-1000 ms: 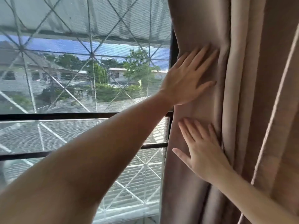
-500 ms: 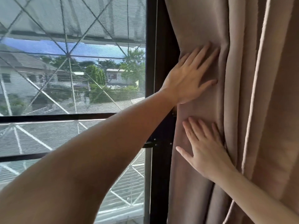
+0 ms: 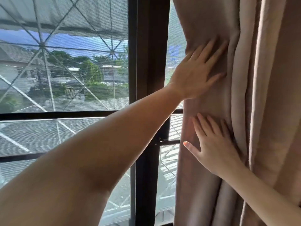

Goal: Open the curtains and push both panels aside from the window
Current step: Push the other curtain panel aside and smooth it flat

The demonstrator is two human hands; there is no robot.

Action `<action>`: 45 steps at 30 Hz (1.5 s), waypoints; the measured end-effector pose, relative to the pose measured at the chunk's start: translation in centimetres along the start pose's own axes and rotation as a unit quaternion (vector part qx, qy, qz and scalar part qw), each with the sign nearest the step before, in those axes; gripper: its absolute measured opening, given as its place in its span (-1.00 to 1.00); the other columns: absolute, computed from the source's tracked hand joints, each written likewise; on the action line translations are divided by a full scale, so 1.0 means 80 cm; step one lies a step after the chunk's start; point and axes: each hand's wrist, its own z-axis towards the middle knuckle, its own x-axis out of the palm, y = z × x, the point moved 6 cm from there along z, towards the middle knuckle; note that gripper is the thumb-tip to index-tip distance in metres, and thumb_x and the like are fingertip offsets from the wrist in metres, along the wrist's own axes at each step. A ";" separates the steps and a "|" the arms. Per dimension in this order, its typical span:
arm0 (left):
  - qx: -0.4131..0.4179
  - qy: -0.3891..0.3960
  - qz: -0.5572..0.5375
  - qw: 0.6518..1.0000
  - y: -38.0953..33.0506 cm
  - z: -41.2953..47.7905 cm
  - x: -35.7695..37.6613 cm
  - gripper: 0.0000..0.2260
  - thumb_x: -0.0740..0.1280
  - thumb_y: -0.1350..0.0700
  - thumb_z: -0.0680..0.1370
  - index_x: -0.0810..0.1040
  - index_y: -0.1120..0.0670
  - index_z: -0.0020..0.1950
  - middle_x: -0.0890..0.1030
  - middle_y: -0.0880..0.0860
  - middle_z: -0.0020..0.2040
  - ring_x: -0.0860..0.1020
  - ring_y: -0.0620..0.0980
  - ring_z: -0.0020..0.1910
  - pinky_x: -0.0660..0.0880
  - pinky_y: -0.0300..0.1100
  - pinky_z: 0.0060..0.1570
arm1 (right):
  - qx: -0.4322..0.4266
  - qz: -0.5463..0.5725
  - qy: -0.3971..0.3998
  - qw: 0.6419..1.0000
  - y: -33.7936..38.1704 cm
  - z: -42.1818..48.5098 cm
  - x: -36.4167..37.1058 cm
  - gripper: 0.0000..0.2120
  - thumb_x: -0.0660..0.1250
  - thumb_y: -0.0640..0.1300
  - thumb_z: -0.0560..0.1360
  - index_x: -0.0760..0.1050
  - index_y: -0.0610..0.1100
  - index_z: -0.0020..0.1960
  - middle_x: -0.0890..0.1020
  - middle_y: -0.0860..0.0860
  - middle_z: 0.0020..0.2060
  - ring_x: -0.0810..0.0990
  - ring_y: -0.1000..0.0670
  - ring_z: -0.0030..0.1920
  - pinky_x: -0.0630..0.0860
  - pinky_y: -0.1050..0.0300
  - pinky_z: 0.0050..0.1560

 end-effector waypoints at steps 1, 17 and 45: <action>-0.001 0.001 0.002 1.000 -0.002 0.004 0.004 -0.30 0.11 -0.31 0.72 0.12 0.03 0.77 0.15 0.14 0.77 0.19 0.12 0.74 0.17 0.00 0.71 | 0.002 -0.002 -0.002 1.000 -0.005 0.001 0.002 -0.17 0.04 0.39 0.60 0.25 -0.17 0.65 0.34 -0.14 0.64 0.31 -0.22 0.59 0.12 -0.32 0.59; -0.011 -0.019 -0.038 0.999 -0.014 0.016 0.008 -0.30 0.17 -0.30 0.72 0.15 0.02 0.77 0.17 0.12 0.77 0.24 0.09 0.72 0.25 -0.01 0.68 | 0.028 -0.003 -0.004 1.000 -0.027 0.001 0.014 -0.17 0.06 0.40 0.60 0.22 -0.15 0.66 0.32 -0.11 0.65 0.29 -0.20 0.61 0.07 -0.30 0.61; 0.054 0.053 -0.049 0.996 0.092 -0.181 -0.149 -0.33 0.12 -0.31 0.73 0.11 -0.06 0.78 0.15 0.06 0.78 0.20 0.13 0.74 0.18 0.06 0.72 | 0.083 0.057 0.118 0.988 0.253 -0.061 -0.068 -0.14 -0.18 0.48 0.60 -0.05 -0.01 0.74 0.02 -0.04 0.74 0.02 -0.18 0.72 -0.03 -0.35 0.67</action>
